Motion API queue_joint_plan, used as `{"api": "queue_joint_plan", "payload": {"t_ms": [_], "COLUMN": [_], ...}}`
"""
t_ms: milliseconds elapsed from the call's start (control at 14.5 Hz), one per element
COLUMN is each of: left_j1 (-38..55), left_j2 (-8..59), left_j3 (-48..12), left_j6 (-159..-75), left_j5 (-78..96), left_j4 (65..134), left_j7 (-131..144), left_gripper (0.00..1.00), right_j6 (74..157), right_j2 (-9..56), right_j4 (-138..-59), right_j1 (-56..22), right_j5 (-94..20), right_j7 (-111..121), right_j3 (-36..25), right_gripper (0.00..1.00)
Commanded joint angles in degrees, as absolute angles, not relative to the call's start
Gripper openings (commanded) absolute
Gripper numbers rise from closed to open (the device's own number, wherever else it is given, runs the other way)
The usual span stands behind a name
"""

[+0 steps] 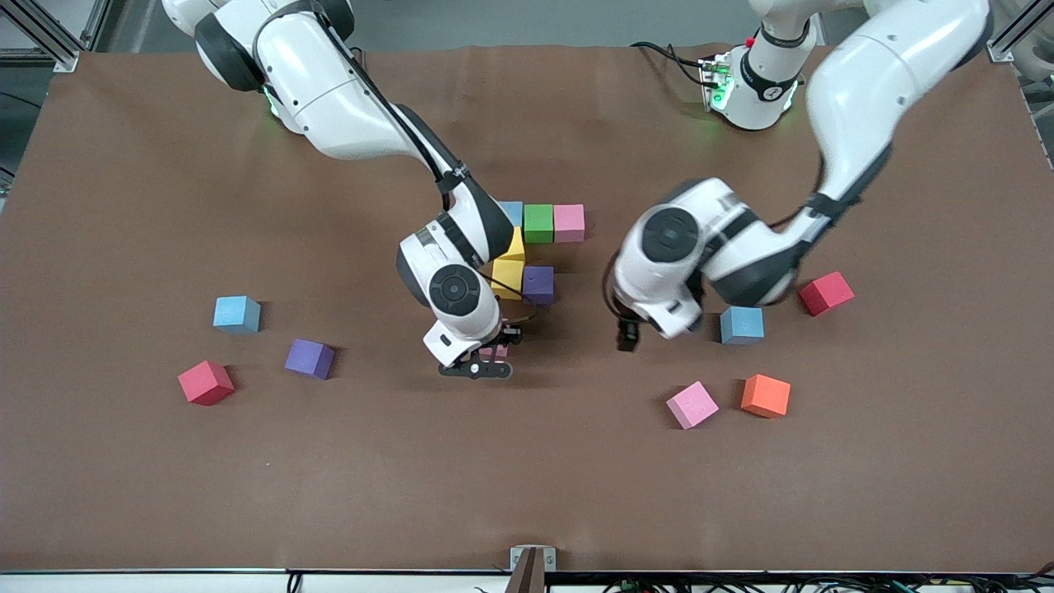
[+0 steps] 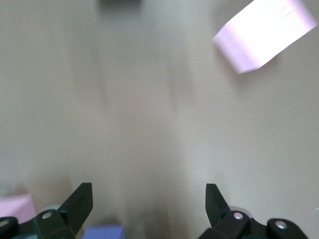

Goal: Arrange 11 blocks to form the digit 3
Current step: 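Carry the pink cube mid-table with the right gripper while the left gripper places purple, then lower the pink cube beside the yellow cubes while the left gripper grasps pink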

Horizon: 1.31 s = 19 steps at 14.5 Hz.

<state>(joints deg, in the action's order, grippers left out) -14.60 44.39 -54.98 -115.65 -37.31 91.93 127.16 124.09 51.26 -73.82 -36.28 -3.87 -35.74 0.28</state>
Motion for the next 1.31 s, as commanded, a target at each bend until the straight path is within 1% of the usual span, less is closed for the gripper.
{"api": "queue_joint_plan", "payload": {"t_ms": [0, 206, 413, 619, 757, 895, 1032, 1239], "left_j1": [-15.64, -14.85, -14.85, -14.07, -11.96, -8.89, -7.04, -6.86], "left_j2": [45.26, 46.31, 48.68, 50.62, 52.99, 54.75, 55.72, 56.86], "left_j3": [-52.49, -46.60, -43.78, -43.51, -41.85, -38.86, -37.45, -35.95], "left_j6": [-115.14, -115.75, -115.84, -116.19, -117.94, -121.01, -124.52, -125.51], "left_j5": [-37.97, -37.79, -37.18, -37.26, -37.18, -37.00, -36.91, -36.91], "left_j4": [86.59, 84.29, 80.00, 76.65, 73.84, 71.99, 71.81, 71.98], "left_j7": [112.64, 94.30, 78.79, 70.60, 69.52, 69.43, 69.96, 69.87], "left_gripper": [1.00, 1.00, 1.00, 1.00, 1.00, 1.00, 1.00, 1.00], "right_j6": [124.37, 124.10, 123.66, 122.96, 122.52, 121.38, 121.11, 121.29], "right_j2": [50.98, 50.63, 50.10, 50.10, 50.01, 49.92, 49.83, 50.01], "right_j4": [-75.06, -76.89, -77.96, -77.96, -78.05, -78.05, -78.05, -78.05], "right_j1": [-38.14, -38.67, -38.94, -38.94, -39.37, -39.81, -40.25, -41.22], "right_j5": [-2.55, -2.55, -2.55, -2.55, -2.55, -2.46, -2.55, -2.55], "right_j7": [-36.04, -35.86, -32.27, -29.98, -29.97, -30.06, -30.15, -30.50], "right_j3": [0.09, 0.26, 0.35, 0.35, 0.35, 0.35, 0.35, 0.35], "right_gripper": [0.19, 0.19, 0.19, 0.19, 0.19, 0.19, 0.19, 0.20]}}
